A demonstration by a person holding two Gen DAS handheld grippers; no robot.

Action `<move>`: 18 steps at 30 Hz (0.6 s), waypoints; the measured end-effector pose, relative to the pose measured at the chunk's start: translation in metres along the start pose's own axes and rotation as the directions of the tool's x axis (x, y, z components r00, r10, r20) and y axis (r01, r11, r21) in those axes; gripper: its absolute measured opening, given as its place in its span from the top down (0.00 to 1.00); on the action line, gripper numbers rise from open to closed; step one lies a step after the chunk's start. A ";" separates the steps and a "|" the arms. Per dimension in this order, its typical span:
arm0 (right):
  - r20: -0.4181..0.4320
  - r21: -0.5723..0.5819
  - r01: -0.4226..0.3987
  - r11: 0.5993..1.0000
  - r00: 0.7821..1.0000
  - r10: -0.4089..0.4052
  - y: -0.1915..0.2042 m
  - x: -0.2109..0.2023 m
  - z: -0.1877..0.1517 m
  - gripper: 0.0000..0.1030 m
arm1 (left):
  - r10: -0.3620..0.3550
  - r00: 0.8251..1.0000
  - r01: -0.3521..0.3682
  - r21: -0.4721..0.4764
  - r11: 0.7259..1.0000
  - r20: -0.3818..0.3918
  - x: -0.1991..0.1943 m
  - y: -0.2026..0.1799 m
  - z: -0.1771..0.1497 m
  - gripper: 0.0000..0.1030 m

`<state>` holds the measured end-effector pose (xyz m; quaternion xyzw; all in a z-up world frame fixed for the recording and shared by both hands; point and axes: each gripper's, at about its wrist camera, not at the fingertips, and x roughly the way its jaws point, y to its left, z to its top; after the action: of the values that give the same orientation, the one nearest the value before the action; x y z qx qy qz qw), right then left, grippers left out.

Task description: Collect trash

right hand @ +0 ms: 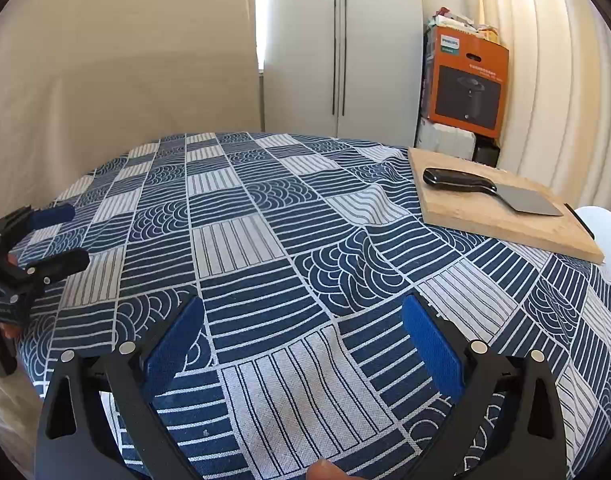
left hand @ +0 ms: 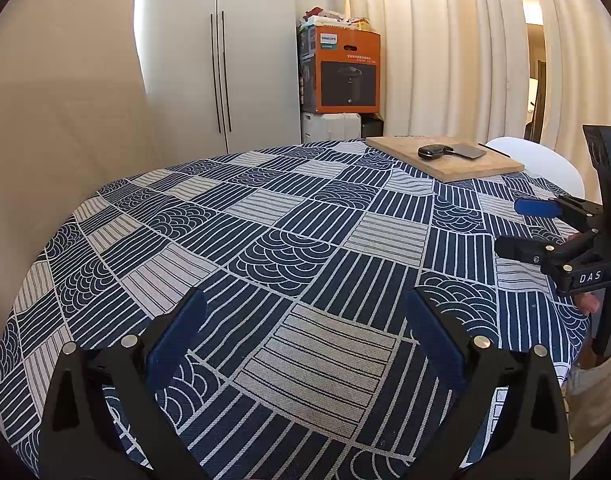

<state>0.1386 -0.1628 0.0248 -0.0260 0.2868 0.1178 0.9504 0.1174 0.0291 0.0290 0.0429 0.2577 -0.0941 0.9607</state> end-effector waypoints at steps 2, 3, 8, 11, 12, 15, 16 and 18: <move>0.000 0.001 0.000 1.000 1.000 0.000 0.000 0.000 0.000 0.08 | -0.002 1.000 0.002 0.002 1.000 0.000 0.000 0.000 0.000 0.06; 0.000 0.000 0.000 1.000 1.000 0.000 0.000 0.000 0.000 0.08 | -0.003 1.000 0.003 0.002 1.000 0.000 0.000 0.000 0.000 0.06; 0.001 -0.004 0.002 1.000 1.000 -0.002 0.001 0.000 0.000 0.08 | 0.000 1.000 0.000 0.004 1.000 0.004 -0.001 -0.001 0.000 0.06; 0.002 -0.004 0.002 1.000 1.000 -0.002 0.001 0.000 0.000 0.08 | 0.000 1.000 0.000 0.008 1.000 0.003 -0.001 -0.002 0.000 0.06; 0.001 -0.004 0.002 1.000 1.000 -0.002 0.001 0.000 0.000 0.08 | 0.000 1.000 0.000 0.008 1.000 0.002 0.000 -0.002 0.000 0.06; 0.001 -0.004 0.000 1.000 1.000 0.000 0.001 0.000 0.000 0.08 | -0.002 1.000 0.002 0.005 1.000 0.003 0.000 -0.001 0.000 0.06; 0.001 -0.004 0.000 1.000 1.000 0.000 0.002 0.000 0.000 0.08 | -0.003 1.000 0.003 0.007 1.000 0.003 0.000 -0.002 0.000 0.06; 0.002 -0.004 0.000 1.000 1.000 0.000 0.002 0.000 0.000 0.08 | -0.001 1.000 0.001 0.012 1.000 0.004 0.000 -0.002 0.000 0.06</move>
<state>0.1378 -0.1614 0.0251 -0.0279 0.2856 0.1181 0.9506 0.1163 0.0269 0.0290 0.0485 0.2551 -0.0964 0.9609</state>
